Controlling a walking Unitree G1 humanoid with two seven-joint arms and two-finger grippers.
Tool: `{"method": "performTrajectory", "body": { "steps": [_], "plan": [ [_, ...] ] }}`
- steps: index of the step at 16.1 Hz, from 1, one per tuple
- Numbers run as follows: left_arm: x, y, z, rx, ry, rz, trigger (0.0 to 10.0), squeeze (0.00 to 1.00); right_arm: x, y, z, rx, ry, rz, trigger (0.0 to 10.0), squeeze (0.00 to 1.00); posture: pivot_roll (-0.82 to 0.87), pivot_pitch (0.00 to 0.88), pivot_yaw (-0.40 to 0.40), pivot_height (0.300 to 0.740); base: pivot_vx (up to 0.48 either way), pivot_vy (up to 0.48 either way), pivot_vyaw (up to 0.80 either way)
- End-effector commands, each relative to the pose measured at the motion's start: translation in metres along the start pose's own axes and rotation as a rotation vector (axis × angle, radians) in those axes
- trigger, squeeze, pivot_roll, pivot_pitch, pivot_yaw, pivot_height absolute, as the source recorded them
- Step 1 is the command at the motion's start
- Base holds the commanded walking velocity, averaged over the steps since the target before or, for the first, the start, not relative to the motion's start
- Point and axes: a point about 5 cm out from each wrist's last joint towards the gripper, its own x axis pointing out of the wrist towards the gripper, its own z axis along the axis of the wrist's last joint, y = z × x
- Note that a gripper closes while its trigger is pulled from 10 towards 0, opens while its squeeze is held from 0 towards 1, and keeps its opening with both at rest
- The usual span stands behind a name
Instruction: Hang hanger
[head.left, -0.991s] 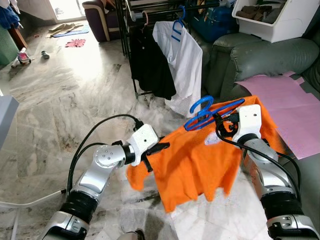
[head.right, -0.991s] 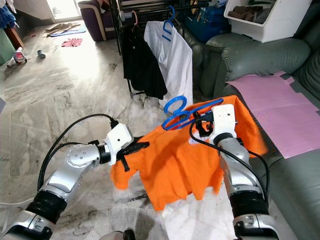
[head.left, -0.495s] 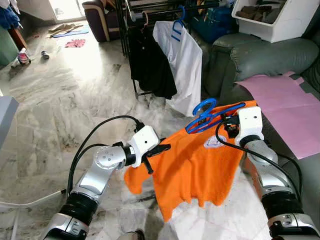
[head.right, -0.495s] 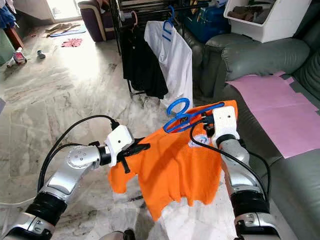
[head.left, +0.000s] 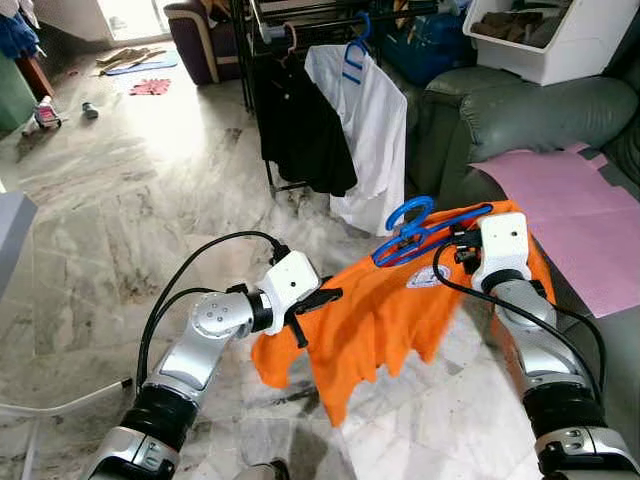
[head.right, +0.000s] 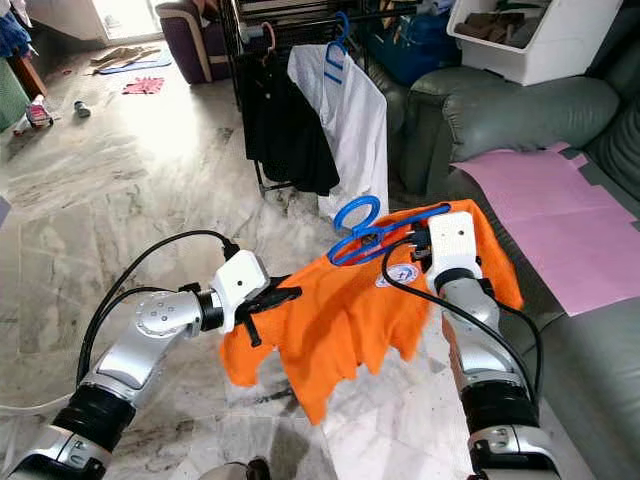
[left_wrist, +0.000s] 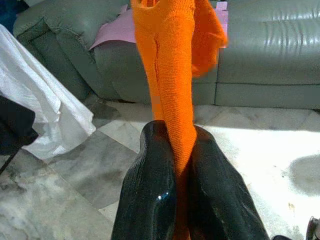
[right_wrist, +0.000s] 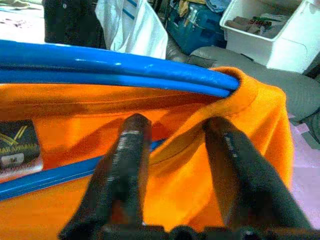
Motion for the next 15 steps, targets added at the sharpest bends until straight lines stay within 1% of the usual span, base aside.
{"method": "performTrajectory", "body": {
  "steps": [1, 14, 15],
  "plan": [
    [-0.0024, 0.0029, 0.0015, 0.002, -0.011, 0.009, 0.0, 0.00, 0.0006, -0.0051, 0.0000, 0.012, -0.002, -0.030, 3.4, 0.00, -0.05, 0.078, 0.036, 0.740, 0.000, 0.000, 0.00],
    [-0.0024, 0.0029, 0.0015, 0.002, -0.011, 0.009, 0.0, 0.00, 0.0006, -0.0051, 0.0000, 0.012, -0.002, -0.030, 3.4, 0.00, -0.05, 0.078, 0.036, 0.740, 0.000, 0.000, 0.00],
    [-0.0011, 0.0060, -0.0004, -0.025, -0.010, 0.034, 0.0, 0.00, -0.0091, 0.0012, -0.0024, 0.030, -0.025, 0.011, 0.0, 0.00, -0.07, 0.075, 0.038, 0.740, 0.000, 0.000, 0.00]
  ]
}}
